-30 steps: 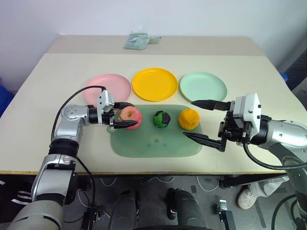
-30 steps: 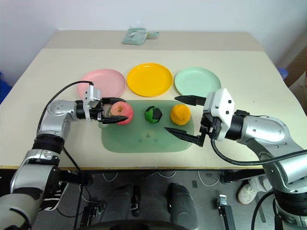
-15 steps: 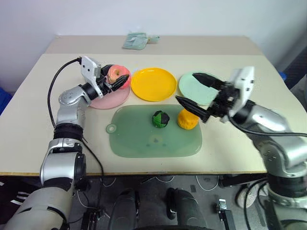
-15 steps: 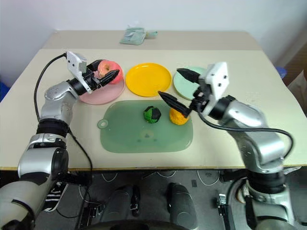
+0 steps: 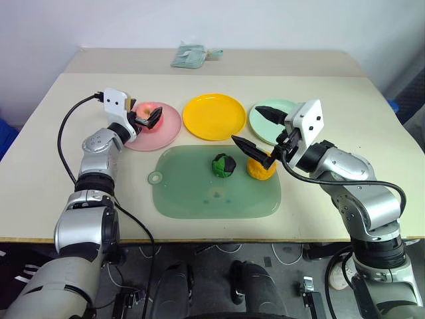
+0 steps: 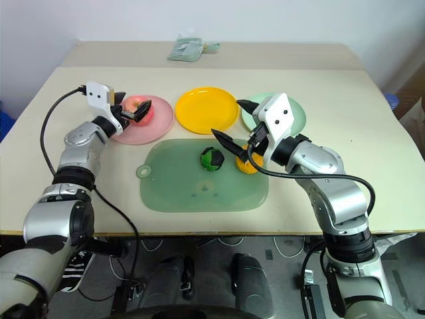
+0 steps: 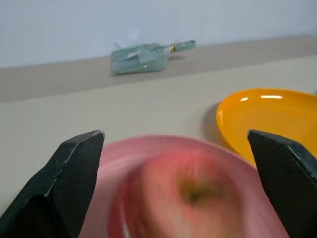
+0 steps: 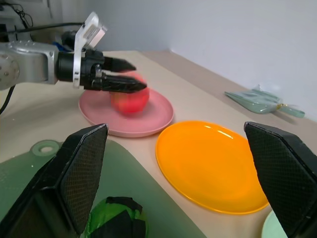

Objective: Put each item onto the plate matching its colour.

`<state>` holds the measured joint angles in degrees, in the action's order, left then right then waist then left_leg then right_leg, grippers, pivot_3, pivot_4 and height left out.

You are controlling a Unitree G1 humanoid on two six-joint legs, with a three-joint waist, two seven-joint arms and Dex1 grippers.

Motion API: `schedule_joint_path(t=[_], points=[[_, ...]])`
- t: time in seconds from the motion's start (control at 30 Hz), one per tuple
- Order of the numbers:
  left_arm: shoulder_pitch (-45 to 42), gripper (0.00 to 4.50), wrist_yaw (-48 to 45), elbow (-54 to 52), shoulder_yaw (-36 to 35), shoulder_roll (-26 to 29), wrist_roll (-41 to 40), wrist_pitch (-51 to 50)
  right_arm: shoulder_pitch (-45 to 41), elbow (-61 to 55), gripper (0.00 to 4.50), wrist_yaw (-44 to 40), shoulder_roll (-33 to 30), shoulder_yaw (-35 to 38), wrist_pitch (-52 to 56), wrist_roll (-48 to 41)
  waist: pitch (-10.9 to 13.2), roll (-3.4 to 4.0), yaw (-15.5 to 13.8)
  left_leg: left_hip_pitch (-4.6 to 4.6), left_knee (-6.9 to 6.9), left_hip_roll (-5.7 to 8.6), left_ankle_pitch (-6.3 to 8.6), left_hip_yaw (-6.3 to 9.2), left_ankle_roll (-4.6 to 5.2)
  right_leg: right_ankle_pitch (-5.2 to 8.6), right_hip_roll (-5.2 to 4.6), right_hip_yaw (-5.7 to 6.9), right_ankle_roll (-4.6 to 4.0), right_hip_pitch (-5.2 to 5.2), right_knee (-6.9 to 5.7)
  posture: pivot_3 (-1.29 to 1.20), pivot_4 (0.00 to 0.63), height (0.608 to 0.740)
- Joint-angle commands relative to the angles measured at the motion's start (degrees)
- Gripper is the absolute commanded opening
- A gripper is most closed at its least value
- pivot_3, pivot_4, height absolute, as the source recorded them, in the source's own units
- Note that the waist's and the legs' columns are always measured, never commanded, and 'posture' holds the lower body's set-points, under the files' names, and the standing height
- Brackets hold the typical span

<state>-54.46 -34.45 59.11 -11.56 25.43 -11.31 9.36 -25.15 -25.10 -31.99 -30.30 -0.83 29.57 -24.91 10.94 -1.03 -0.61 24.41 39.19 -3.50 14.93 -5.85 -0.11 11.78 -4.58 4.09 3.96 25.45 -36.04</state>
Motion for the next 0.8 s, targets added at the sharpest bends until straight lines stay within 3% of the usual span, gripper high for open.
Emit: schedule_joint_path(t=[0.03, 0.17, 0.3, 0.5, 0.8], points=[[-1.95, 4.46, -2.57, -1.58, -1.82, 1.01, -2.02, 1.09, -0.25, -1.26, 4.50, -0.56, -0.22, 1.12, -1.23, 0.25, 0.00, 0.00, 0.02, 0.00, 0.00, 0.00, 0.00, 0.00, 0.00, 0.00, 0.00, 0.00, 0.00, 0.00, 0.00, 0.00, 0.150, 0.740], [-1.56, 4.46, -19.34, -9.07, -3.17, 0.39, -9.78, -2.54, 0.13, -0.42, 4.50, -1.13, -1.58, 0.63, -0.90, 1.98, 0.00, 0.00, -0.06, 0.01, 0.00, -0.01, 0.00, -0.01, 0.00, 0.00, 0.01, 0.00, 0.00, 0.01, 0.00, 0.00, 0.150, 0.740], [2.39, 4.46, -34.67, -17.62, -0.19, 2.54, -13.39, -7.80, 0.13, 0.95, 4.50, -0.91, -2.42, -0.51, 0.48, 4.42, 0.00, 0.00, 0.07, 0.01, 0.00, 0.00, 0.00, -0.01, 0.00, 0.01, -0.01, 0.00, -0.01, 0.00, 0.02, 0.00, 0.150, 0.740], [10.40, 4.46, -49.06, -29.31, 3.96, 7.44, -16.52, -18.18, -1.48, -0.29, 4.50, -0.08, 1.16, -1.26, 2.71, 2.49, -0.01, 0.04, 1.47, -0.04, -0.02, -0.04, 0.00, 0.01, 0.00, 0.02, 0.05, -0.01, -0.03, 0.00, -0.06, 0.00, 0.150, 0.740], [15.48, 4.46, -54.47, -37.24, 3.08, 15.64, -19.93, -31.18, -6.15, -0.27, 4.50, 1.48, 6.82, -9.03, 9.48, 3.70, 0.00, 0.05, 1.43, -0.02, -0.03, -0.09, 0.00, 0.03, -0.01, 0.03, 0.05, -0.01, -0.05, 0.04, -0.05, 0.00, 0.150, 0.740]])
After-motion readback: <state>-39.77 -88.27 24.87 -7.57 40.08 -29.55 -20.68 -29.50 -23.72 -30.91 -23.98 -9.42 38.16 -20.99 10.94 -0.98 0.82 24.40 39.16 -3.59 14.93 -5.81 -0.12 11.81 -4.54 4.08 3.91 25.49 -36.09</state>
